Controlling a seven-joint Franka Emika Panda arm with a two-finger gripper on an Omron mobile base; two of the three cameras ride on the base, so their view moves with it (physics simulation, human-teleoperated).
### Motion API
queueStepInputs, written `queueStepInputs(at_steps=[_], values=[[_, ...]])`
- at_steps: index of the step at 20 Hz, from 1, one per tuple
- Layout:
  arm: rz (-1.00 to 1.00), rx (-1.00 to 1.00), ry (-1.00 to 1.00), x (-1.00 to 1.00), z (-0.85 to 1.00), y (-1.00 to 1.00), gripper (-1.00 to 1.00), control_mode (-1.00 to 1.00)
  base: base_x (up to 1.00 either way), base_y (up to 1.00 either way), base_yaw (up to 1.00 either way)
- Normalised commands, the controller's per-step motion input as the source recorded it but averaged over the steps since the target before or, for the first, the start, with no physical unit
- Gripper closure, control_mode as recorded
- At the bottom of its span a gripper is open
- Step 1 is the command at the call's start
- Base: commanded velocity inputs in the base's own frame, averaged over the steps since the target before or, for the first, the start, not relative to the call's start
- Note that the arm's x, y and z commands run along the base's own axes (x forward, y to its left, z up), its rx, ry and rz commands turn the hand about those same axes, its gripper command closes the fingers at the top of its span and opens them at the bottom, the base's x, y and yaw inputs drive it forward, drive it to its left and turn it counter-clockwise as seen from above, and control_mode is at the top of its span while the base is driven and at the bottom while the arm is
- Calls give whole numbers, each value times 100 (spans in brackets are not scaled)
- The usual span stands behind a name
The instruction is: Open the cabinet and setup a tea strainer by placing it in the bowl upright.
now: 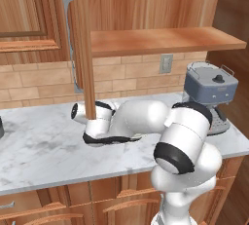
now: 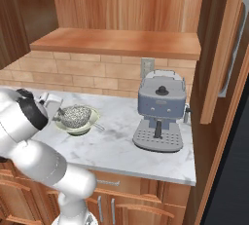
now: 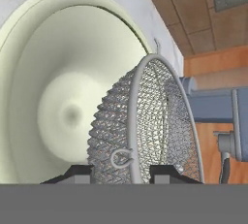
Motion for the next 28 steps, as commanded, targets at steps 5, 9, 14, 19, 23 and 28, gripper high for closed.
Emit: queueStepInputs(at_steps=[5, 9, 14, 19, 23, 28], values=[[0, 0, 0, 19, 0, 0, 100, -100, 0, 0, 0], [0, 0, -3, 4, -7, 0, 100, -100, 0, 0, 0], [0, 0, -8, 0, -21, 0, 100, -100, 0, 0, 0], [0, 0, -5, 0, -21, 0, 100, -100, 0, 0, 0], [0, 0, -3, 5, -14, 3, 100, -100, 0, 0, 0], [0, 0, 0, 2, -1, 4, 100, -100, 0, 0, 0]])
